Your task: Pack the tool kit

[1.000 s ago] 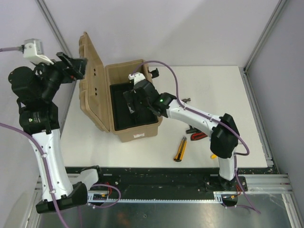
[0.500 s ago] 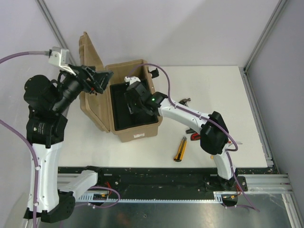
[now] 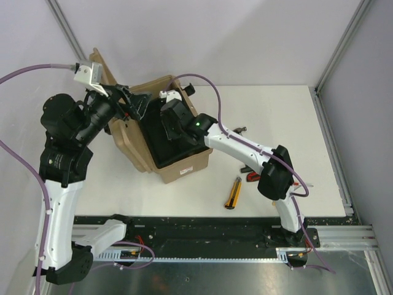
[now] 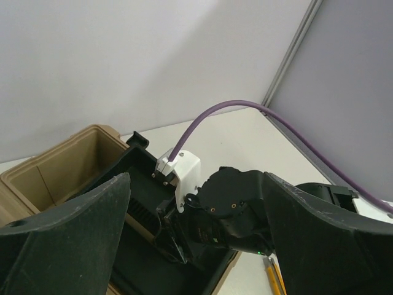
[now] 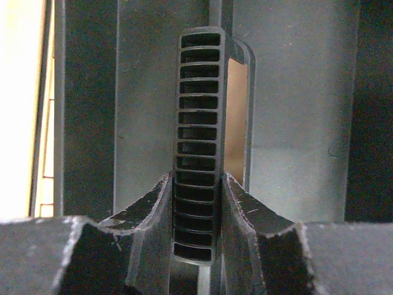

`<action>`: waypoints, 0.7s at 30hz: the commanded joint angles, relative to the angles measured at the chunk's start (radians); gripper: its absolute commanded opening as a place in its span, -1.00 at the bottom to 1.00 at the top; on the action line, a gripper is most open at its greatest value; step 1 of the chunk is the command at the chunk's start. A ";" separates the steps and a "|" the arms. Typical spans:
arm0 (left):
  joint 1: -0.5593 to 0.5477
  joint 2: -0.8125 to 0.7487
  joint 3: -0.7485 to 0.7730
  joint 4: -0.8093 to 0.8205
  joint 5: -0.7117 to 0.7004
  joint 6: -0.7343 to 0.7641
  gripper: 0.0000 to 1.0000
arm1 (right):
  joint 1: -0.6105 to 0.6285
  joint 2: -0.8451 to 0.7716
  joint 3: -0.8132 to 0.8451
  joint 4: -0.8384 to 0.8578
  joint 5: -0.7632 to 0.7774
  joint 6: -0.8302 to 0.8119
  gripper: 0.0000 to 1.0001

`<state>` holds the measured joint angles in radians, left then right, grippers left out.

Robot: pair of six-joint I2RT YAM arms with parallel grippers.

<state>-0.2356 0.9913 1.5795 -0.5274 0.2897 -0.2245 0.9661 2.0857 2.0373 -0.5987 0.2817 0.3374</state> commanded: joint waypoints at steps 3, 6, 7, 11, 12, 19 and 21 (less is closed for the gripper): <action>-0.012 0.007 0.068 0.024 -0.024 0.044 0.83 | 0.002 -0.063 0.101 0.044 0.083 -0.041 -1.00; -0.015 0.012 0.088 0.024 -0.015 0.041 0.83 | -0.018 -0.088 0.102 0.051 0.097 -0.040 -1.00; -0.017 0.016 0.095 0.025 -0.005 0.038 0.83 | -0.029 -0.097 0.102 0.052 0.102 -0.041 -1.00; -0.083 0.041 0.111 0.025 0.023 0.053 0.83 | -0.096 -0.153 0.091 0.052 0.118 -0.041 -1.00; -0.116 0.048 0.111 0.024 0.001 0.065 0.83 | -0.117 -0.171 0.082 0.052 0.120 -0.041 -1.00; -0.341 0.137 0.125 0.025 -0.176 0.112 0.83 | -0.323 -0.337 -0.084 0.086 0.104 -0.006 -1.00; -0.398 0.169 0.124 0.026 -0.228 0.113 0.83 | -0.406 -0.389 -0.172 0.098 0.079 0.022 -1.00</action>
<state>-0.5465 1.1088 1.6741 -0.5220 0.1848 -0.1524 0.6872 1.8599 1.9659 -0.6014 0.3443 0.3172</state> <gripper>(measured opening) 0.918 0.341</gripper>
